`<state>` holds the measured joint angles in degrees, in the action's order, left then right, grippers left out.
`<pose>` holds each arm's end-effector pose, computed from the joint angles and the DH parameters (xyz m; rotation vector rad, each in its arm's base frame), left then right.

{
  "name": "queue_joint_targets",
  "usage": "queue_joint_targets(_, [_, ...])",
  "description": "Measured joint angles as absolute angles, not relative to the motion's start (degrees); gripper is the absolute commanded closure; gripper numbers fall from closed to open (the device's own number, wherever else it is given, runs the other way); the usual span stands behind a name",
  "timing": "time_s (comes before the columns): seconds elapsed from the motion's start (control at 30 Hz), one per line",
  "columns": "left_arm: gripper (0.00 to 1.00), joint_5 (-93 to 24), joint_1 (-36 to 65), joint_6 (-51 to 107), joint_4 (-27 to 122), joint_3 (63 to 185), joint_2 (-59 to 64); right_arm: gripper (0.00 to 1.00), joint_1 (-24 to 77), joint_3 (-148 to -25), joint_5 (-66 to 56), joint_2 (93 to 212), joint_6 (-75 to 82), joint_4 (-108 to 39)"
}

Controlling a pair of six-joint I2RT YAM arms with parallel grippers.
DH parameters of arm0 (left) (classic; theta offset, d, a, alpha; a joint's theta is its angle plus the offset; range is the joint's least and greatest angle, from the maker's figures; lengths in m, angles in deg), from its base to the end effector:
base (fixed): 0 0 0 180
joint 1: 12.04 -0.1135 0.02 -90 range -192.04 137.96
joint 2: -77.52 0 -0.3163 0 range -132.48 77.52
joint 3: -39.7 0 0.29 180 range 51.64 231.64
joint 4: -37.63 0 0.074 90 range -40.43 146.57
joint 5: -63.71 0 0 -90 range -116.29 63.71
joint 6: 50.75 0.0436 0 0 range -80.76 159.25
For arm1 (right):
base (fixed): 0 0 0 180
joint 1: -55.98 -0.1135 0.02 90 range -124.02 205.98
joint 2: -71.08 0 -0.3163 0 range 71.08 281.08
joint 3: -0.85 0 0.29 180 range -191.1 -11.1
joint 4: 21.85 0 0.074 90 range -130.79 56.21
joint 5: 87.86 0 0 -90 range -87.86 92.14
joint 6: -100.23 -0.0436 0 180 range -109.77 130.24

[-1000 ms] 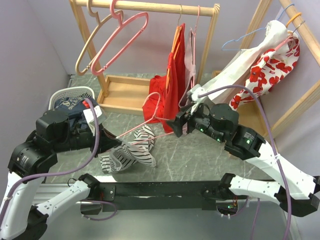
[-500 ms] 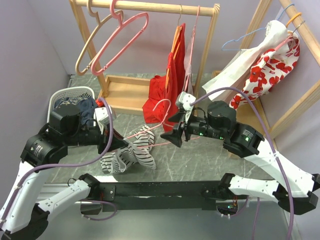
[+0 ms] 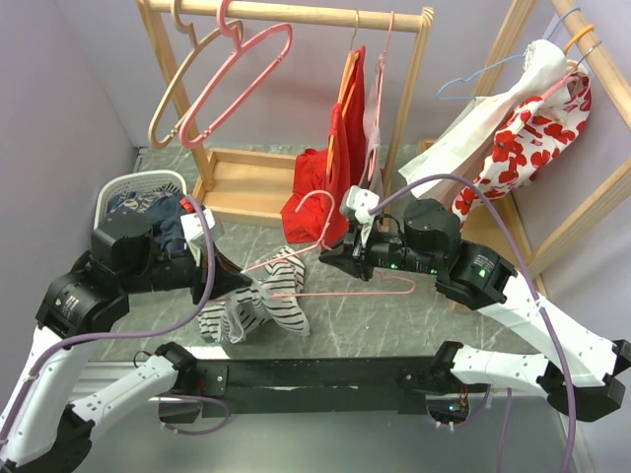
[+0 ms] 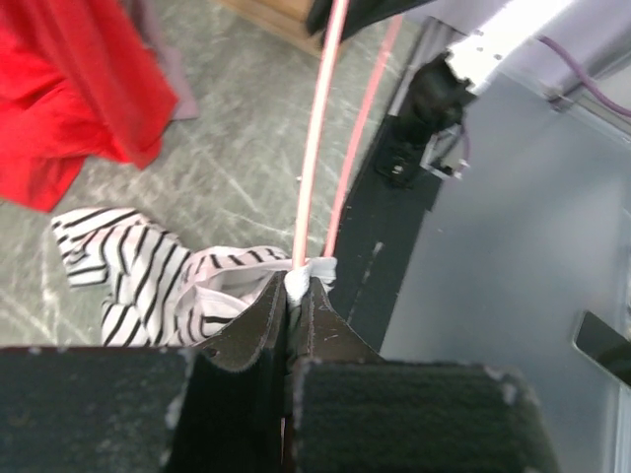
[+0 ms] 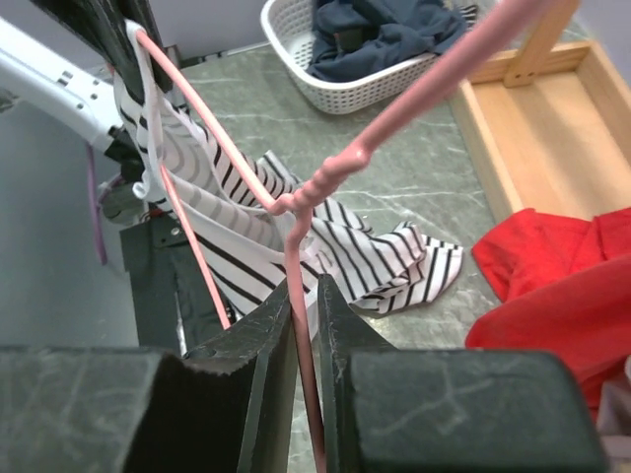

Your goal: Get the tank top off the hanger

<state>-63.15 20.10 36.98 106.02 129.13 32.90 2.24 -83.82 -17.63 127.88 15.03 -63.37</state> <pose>0.0711 -0.0756 0.4965 0.9329 1.8120 -1.0194 0.1152 0.1820 0.4866 -1.1404 1.5095 0.9077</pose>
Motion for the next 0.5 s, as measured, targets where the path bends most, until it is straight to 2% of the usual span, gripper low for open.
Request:
queue_joint_targets(0.07, [0.79, -60.4, 20.5, 36.0, 105.4, 128.7, 32.7, 1.00, 2.3, -83.8, -16.8, 127.7, 15.0, -63.1])
queue_joint_targets(0.1, [0.72, -59.4, 20.6, 35.5, 105.2, 128.5, 32.6, 1.00, 2.3, -83.8, -16.4, 127.6, 15.0, -63.0])
queue_joint_targets(0.17, [0.66, -55.5, 20.8, 34.3, 104.3, 127.7, 32.5, 1.00, 2.4, -83.8, -15.4, 127.5, 14.4, -63.0])
queue_joint_targets(0.2, [0.56, -53.1, 20.8, 33.7, 104.2, 127.4, 32.4, 1.00, 2.5, -83.8, -14.9, 127.3, 14.1, -62.9])
queue_joint_targets(0.23, [0.39, -51.3, 20.8, 33.3, 104.0, 126.9, 32.3, 1.00, 2.6, -83.8, -14.4, 127.1, 14.0, -62.9])
queue_joint_targets(0.37, [0.39, -42.9, 20.1, 31.0, 102.7, 125.1, 31.5, 1.00, 2.7, -83.8, -13.3, 125.9, 12.2, -62.8])
queue_joint_targets(0.43, [0.53, -41.3, 20.0, 30.4, 102.0, 124.5, 30.7, 1.00, 2.9, -83.8, -12.4, 125.5, 11.9, -62.6])
queue_joint_targets(0.47, [0.51, -41.0, 20.0, 30.2, 101.6, 124.1, 30.3, 1.00, 3.2, -83.7, -12.3, 125.5, 11.6, -62.5])
queue_joint_targets(0.5, [0.44, -40.9, 20.0, 30.5, 101.5, 123.7, 29.9, 1.00, 3.4, -83.7, -11.9, 125.6, 11.4, -62.5])
